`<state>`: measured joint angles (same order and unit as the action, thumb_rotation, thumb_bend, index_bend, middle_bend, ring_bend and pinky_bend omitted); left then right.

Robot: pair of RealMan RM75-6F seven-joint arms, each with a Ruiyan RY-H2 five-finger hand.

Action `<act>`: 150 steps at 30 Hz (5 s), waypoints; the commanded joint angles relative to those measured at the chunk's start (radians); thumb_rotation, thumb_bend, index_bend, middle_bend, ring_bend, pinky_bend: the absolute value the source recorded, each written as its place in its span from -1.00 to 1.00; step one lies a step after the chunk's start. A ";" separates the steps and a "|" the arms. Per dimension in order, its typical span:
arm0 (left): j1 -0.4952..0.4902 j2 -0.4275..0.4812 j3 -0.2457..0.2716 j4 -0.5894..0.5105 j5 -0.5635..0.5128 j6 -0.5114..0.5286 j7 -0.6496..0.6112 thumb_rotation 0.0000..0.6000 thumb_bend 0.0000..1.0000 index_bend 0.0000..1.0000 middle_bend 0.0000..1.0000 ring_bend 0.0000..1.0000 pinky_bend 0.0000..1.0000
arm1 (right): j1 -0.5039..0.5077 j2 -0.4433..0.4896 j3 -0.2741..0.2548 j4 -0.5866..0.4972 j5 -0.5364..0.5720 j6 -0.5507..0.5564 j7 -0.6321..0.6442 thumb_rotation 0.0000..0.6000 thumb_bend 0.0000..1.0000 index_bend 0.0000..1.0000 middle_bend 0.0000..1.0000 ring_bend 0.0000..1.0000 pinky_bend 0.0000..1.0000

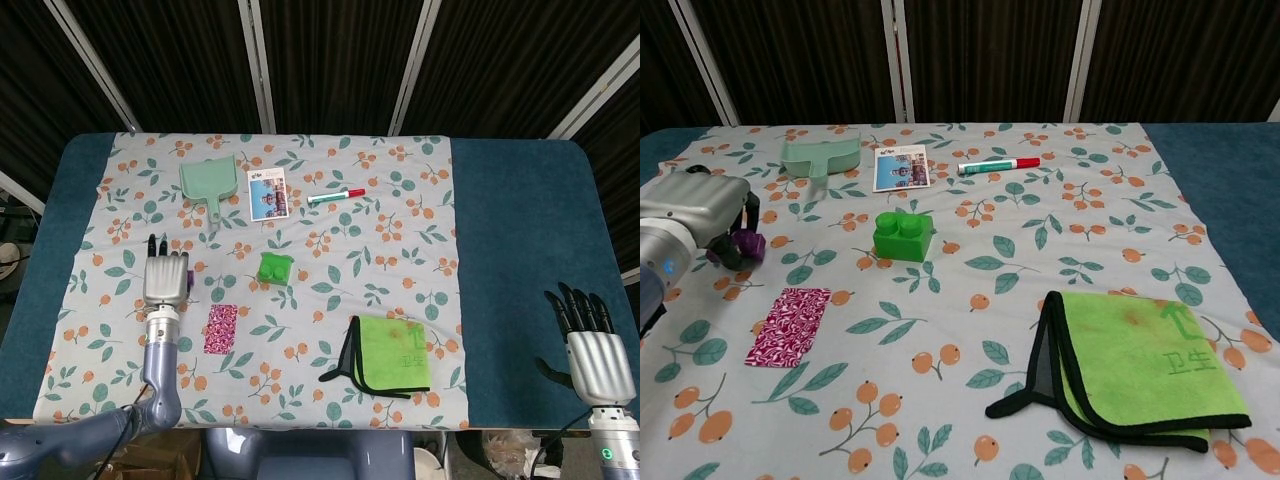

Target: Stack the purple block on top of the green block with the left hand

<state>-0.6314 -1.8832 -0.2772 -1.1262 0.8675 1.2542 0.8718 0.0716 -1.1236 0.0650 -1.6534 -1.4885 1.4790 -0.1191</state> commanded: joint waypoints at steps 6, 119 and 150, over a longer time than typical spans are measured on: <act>-0.018 0.057 -0.056 -0.160 -0.009 -0.002 -0.017 1.00 -0.05 0.15 0.00 -0.65 -0.89 | -0.003 0.004 0.000 -0.003 -0.003 0.007 0.006 1.00 -0.66 -0.80 -0.91 -0.99 -0.93; -0.468 -0.076 -0.094 -0.205 -0.375 0.048 0.303 1.00 -0.07 0.18 -0.04 -0.65 -0.89 | 0.010 -0.008 0.009 -0.006 0.047 -0.025 -0.042 1.00 -0.67 -0.80 -0.91 -0.99 -0.93; -0.450 -0.091 -0.079 -0.156 -0.364 0.024 0.303 1.00 -0.07 0.18 -0.05 -0.65 -0.89 | 0.011 -0.011 0.011 -0.009 0.054 -0.028 -0.053 1.00 -0.66 -0.80 -0.91 -0.99 -0.93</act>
<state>-1.0822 -1.9738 -0.3566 -1.2823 0.5035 1.2785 1.1750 0.0832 -1.1348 0.0757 -1.6622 -1.4346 1.4511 -0.1720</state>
